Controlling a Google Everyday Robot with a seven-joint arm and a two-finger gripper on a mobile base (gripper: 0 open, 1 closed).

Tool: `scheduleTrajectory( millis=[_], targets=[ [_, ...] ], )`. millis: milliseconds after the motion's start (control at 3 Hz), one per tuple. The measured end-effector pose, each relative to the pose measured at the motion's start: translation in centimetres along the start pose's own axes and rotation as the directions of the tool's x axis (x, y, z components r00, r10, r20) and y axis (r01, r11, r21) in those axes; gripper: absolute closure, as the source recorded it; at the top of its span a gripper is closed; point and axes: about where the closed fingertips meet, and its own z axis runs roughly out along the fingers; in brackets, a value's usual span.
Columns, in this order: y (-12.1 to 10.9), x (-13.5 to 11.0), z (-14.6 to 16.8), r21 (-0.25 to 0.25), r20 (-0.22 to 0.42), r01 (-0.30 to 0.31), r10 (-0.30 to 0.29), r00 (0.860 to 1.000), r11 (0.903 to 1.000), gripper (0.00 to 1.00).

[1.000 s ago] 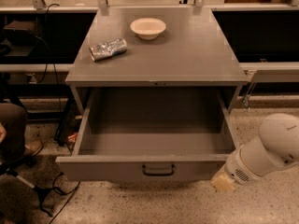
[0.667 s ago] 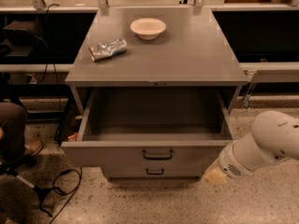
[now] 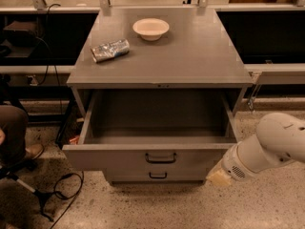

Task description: Close top drawer

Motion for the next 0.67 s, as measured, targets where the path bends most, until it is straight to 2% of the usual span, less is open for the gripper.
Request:
scheduleTrajectory(
  millis=[333, 667],
  targets=[
    [-2.4, -2.7, -0.2, 0.062, 0.071, 0.048, -0.052, 0.996, 0.9969, 1.0],
    [-3.9, -4.8, -0.1, 0.108, 0.114, 0.065, -0.077, 0.991, 0.9921, 1.0]
  ],
)
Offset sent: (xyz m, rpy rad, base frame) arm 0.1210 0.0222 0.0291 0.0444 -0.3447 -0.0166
